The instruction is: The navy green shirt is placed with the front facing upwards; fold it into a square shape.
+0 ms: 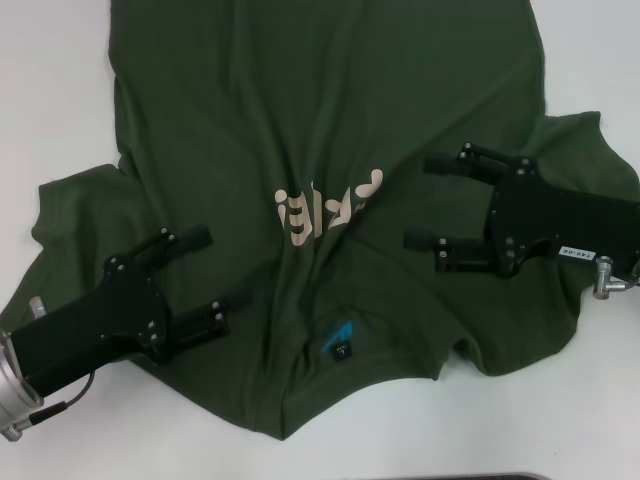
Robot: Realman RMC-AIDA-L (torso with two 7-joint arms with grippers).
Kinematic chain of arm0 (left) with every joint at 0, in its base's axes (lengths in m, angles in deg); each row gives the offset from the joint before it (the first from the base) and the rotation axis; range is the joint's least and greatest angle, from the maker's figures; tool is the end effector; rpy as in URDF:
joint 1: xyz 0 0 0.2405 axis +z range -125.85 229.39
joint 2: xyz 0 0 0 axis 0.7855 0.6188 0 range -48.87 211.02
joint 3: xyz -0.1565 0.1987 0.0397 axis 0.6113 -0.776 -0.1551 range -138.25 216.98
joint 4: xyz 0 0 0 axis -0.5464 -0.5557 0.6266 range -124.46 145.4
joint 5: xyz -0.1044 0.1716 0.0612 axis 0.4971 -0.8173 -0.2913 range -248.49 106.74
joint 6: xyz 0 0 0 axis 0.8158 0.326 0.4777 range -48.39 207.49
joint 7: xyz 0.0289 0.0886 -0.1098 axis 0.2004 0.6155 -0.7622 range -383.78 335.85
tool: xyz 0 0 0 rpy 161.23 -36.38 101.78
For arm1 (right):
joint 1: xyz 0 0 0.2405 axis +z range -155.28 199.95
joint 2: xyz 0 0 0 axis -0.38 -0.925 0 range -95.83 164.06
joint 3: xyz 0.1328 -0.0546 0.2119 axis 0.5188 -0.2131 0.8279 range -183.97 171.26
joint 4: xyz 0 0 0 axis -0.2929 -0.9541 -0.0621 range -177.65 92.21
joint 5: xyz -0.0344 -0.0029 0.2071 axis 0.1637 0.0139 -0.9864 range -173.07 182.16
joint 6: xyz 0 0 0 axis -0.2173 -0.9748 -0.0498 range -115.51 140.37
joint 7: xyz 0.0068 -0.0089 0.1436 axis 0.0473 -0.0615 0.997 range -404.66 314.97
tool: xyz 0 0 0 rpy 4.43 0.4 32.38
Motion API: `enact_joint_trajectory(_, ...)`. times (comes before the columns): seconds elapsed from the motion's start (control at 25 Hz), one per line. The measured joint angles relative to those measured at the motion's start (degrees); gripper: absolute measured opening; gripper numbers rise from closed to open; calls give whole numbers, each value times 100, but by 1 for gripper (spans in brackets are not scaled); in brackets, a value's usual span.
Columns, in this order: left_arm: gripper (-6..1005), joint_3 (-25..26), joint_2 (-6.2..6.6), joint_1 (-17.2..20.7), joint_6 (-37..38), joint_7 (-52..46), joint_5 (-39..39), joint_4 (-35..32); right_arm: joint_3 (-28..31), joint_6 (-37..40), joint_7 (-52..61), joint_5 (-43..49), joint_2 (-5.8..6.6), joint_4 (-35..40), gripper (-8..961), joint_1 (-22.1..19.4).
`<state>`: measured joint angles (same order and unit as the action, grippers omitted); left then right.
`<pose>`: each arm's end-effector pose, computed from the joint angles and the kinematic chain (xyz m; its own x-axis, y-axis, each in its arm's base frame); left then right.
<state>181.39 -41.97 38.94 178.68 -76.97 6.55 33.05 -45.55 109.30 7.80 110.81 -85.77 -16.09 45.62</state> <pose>-0.3027 0.2085 -0.0429 0.5958 0.2519 0.7626 0.5230 -0.8423 -0.1304 0.2789 0.2707 -0.0230 0.7544 -0.1004 -0.6487 -0.2971 -0.9335 -0.2011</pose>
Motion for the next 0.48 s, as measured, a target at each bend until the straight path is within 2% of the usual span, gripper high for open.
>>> enact_joint_trajectory(0.48,855,0,4,0,1,-77,3,0,0,5,0,0,0,0,914,0)
